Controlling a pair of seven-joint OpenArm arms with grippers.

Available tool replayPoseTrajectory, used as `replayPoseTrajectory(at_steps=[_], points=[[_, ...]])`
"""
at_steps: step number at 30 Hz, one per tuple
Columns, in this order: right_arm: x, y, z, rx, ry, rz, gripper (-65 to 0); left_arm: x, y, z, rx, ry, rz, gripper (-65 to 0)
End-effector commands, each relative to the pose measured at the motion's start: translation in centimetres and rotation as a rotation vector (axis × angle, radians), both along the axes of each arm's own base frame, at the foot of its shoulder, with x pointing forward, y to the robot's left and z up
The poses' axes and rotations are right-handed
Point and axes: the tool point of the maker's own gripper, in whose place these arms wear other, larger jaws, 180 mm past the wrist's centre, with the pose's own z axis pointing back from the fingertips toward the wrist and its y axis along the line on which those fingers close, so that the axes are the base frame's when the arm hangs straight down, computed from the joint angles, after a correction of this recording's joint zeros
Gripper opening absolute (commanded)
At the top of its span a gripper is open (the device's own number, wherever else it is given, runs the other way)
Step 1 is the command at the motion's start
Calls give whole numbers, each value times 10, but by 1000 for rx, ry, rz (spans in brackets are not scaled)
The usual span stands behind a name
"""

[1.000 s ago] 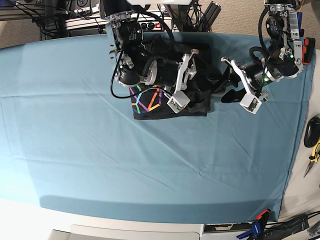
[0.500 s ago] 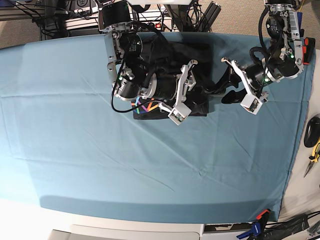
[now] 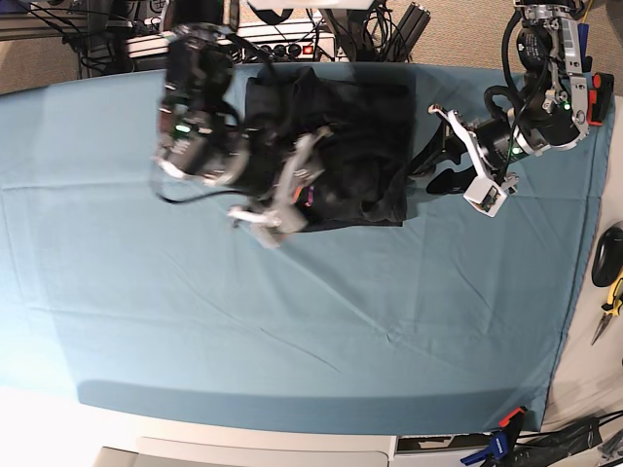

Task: Fold the T-shirt properly
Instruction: 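Lower the folded hem onto the bundle and release with the right gripper, then press the printed fold flat with the right gripper, then withdraw it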

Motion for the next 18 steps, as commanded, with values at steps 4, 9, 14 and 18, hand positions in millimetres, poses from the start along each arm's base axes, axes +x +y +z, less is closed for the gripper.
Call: replayPoseTrajectory(at_steps=[4, 9, 14, 18], points=[[-12, -28, 18, 196, 17, -95, -341, 4, -2, 13, -27, -44, -7, -390], [-34, -65, -7, 218, 126, -224, -407, 5, -2, 14, -30, -47, -6, -390], [-41, -84, -15, 207, 152, -283, -635, 5, -4, 16, -44, -51, -5, -390], [-48, -85, -23, 183, 183, -286, -650, 5, -4, 16, -43, -52, -6, -390]])
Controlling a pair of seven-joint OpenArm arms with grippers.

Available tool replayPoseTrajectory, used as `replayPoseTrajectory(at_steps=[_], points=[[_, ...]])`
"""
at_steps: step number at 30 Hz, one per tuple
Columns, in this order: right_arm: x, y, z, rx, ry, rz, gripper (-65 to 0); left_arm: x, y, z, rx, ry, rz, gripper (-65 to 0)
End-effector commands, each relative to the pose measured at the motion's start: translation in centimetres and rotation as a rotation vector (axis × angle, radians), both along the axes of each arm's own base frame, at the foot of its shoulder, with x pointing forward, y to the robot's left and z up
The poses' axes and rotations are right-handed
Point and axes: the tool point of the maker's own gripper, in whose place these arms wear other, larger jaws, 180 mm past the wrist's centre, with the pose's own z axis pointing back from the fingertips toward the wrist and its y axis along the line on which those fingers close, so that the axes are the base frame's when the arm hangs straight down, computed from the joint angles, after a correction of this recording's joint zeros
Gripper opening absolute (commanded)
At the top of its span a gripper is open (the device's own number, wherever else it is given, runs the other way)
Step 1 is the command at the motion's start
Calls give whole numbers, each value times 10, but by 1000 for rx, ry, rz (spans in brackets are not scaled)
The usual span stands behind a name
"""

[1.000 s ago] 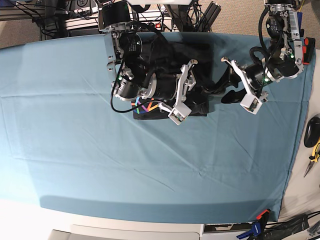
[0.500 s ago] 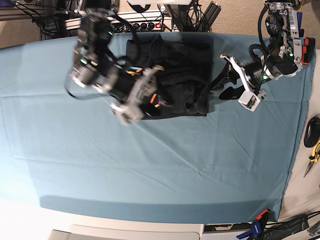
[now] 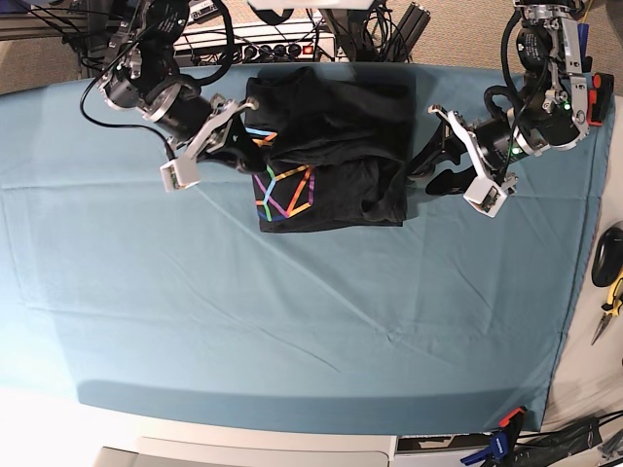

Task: Fold the T-shirt properly
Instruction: 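Press the printed fold flat with the right gripper, then withdraw it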

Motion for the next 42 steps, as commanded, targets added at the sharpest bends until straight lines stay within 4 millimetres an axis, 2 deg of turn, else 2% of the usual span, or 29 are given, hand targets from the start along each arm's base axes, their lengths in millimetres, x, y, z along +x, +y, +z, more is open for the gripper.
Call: replayPoseTrajectory(at_steps=[1, 10, 13, 15, 17, 23, 29, 38, 42], points=[[2, 2, 10, 20, -35, -1, -650, 5, -3, 14, -33, -48, -6, -390], [-8, -13, -18, -32, 89, -145, -650, 6, -3, 15, -33, -51, -6, -390], [-6, -16, -19, -38, 94, -167, -650, 6, -3, 15, -33, -51, -6, -390], [-7, -11, -20, -35, 97, -152, -650, 6, -3, 15, -34, -51, -6, -390], [-10, 2, -20, -26, 106, -110, -650, 6, -3, 15, -34, -51, -6, -390], [-23, 58, -28, -58, 133, 65, -650, 6, -3, 15, -33, -50, -6, -390], [-38, 106, -20, -17, 119, 206, -650, 6, -3, 15, -33, -51, -5, -390], [-64, 158, -4, 47, 86, 389, -650, 6, -3, 15, -33, -51, -5, -390], [-64, 164, 2, 43, 33, 441, -650, 6, -3, 15, -32, -50, -5, -390]])
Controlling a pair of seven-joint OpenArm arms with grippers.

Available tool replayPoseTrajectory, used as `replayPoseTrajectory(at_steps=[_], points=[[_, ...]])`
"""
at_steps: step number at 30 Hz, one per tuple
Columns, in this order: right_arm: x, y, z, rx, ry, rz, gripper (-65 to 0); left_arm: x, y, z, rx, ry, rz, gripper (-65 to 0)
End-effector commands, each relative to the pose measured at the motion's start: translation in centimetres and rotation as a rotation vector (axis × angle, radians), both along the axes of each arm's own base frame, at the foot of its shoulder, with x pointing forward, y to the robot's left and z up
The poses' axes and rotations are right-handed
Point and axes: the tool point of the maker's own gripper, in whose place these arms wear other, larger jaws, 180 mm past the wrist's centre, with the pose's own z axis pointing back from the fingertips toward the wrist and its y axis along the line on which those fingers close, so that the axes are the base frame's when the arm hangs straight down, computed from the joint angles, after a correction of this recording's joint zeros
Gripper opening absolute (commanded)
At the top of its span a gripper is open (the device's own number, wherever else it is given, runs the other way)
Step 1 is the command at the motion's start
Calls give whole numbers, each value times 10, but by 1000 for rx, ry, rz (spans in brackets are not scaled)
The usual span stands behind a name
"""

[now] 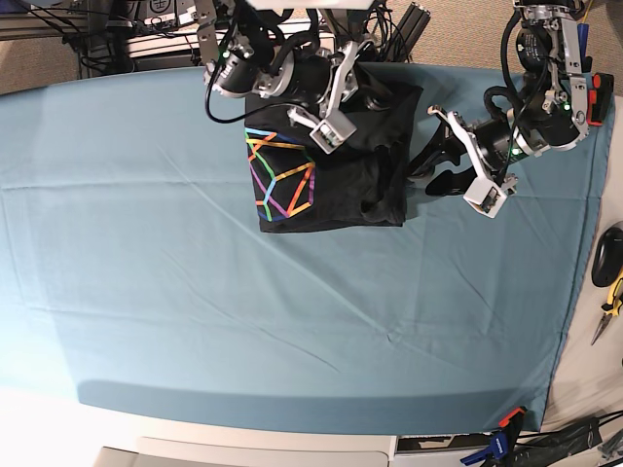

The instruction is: Fold the T-shirt properly

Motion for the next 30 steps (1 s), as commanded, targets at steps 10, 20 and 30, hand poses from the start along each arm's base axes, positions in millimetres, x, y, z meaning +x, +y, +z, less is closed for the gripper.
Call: replayPoseTrajectory(at_steps=[10, 20, 30], points=[[46, -11, 38, -56, -283, -19, -396, 7, 2, 11, -17, -32, 23, -390], [142, -147, 49, -211, -370, -512, -263, 8, 4, 8, -3, -23, 33, -390], [171, -214, 4, -80, -136, -711, -238, 8, 6, 6, 15, -20, 36, -390]])
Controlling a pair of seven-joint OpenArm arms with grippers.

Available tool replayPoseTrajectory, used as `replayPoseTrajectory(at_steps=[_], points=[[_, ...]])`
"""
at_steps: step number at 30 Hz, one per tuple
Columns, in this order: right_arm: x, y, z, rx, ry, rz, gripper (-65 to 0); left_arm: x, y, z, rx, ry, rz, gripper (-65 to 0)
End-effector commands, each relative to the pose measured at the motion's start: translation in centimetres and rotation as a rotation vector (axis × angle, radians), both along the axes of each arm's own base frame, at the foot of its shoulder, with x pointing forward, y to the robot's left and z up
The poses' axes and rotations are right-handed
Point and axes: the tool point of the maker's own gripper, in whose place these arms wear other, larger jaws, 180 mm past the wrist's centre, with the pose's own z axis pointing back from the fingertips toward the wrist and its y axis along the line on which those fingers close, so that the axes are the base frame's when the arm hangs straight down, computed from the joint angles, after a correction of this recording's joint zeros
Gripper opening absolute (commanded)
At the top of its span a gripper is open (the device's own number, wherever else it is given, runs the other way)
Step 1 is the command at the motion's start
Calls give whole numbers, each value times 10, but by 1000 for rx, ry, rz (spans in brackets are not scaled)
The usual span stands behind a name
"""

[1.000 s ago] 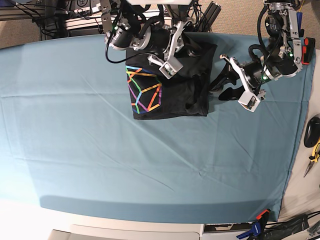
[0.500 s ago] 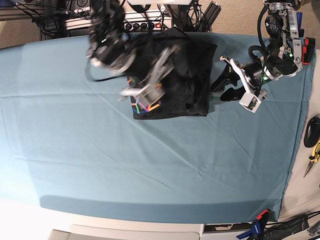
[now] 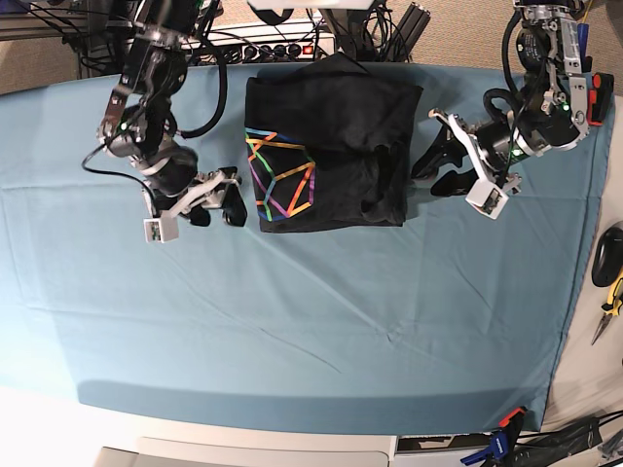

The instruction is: Fold the T-shirt properly

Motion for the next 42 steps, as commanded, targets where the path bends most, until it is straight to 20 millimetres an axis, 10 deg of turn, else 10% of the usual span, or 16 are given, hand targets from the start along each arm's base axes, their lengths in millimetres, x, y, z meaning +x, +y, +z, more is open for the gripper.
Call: replayPoseTrajectory(at_steps=[1, 12, 31, 39, 42], points=[[14, 1, 15, 37, -56, -3, -238, 5, -1, 12, -19, -41, -1, -390], [29, 28, -23, 260, 146, 44, -238, 5, -1, 12, -19, -41, -1, -390], [17, 84, -25, 284, 194, 225, -244, 5, -1, 12, -19, -41, -1, -390], [18, 83, -24, 280, 188, 222, -628, 6, -1, 12, -23, -43, 0, -390], [19, 80, -27, 253, 184, 210, -650, 6, 0, 14, -52, -23, 23, -390]])
